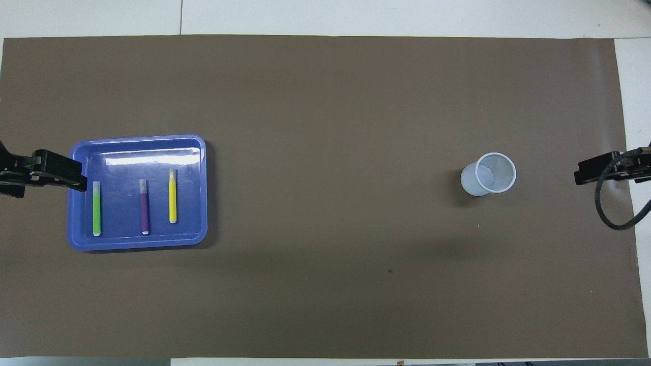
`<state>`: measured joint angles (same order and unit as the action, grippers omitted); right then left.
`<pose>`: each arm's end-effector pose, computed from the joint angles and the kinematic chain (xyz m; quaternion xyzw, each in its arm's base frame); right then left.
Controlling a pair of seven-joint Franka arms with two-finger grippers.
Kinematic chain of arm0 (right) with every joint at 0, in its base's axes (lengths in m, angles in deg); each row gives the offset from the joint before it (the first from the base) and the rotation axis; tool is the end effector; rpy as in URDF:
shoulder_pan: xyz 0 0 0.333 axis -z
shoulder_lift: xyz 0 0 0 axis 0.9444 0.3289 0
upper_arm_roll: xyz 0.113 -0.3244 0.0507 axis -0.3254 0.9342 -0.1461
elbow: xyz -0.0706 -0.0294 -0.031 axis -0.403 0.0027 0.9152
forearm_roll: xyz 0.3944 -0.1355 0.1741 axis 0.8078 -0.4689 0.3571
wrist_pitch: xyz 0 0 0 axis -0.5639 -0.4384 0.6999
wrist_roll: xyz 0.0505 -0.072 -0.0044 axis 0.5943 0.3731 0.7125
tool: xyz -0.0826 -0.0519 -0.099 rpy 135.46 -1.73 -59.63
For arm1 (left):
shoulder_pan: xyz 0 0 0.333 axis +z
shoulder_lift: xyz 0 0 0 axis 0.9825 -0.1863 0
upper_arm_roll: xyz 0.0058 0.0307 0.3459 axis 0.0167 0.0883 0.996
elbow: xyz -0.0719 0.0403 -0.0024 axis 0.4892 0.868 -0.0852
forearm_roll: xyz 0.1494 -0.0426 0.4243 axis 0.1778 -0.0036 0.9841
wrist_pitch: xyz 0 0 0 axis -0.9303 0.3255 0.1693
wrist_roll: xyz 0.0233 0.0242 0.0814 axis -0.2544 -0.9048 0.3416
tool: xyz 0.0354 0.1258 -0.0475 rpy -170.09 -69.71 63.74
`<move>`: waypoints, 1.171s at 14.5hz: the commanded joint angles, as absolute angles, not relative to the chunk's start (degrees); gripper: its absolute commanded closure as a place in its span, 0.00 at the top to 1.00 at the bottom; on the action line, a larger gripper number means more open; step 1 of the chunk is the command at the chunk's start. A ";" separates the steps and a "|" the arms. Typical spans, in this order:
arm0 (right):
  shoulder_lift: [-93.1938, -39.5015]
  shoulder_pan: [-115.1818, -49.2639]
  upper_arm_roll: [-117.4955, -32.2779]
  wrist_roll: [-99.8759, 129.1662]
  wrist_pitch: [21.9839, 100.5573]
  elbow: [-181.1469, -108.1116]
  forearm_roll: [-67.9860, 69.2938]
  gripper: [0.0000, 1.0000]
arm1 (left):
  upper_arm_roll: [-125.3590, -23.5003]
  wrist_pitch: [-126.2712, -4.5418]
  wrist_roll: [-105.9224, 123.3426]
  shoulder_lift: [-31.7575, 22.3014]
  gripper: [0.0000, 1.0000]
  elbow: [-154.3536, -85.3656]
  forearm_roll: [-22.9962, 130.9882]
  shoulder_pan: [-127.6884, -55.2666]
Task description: Transfer and insert pens with both arms
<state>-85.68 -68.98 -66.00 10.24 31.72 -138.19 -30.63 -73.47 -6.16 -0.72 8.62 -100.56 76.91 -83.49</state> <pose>0.5794 -0.0378 0.5980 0.9989 0.0016 -0.0462 0.0022 0.5649 -0.0692 0.6455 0.9977 -0.0049 -0.0660 0.0120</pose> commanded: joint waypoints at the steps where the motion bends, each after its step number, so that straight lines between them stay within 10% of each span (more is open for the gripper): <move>1: -87.05 -68.69 -66.37 10.51 30.07 -139.49 -29.67 1.00 | -73.25 -10.16 -5.15 14.02 1.00 -109.25 76.32 -82.26; 11: -88.71 -69.04 -66.54 4.65 34.88 -143.96 -10.44 1.00 | -73.25 -39.13 -12.18 15.18 1.00 -135.70 76.50 -70.92; 17: -92.41 -73.32 -67.68 -7.92 46.47 -154.50 2.31 1.00 | -73.16 -51.82 -16.93 3.76 1.00 -137.31 76.93 -70.74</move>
<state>-89.16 -71.08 -66.69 -3.09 40.87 -148.56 -0.85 -73.05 -49.51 -15.26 6.19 -137.83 76.91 -70.83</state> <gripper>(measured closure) 0.000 0.000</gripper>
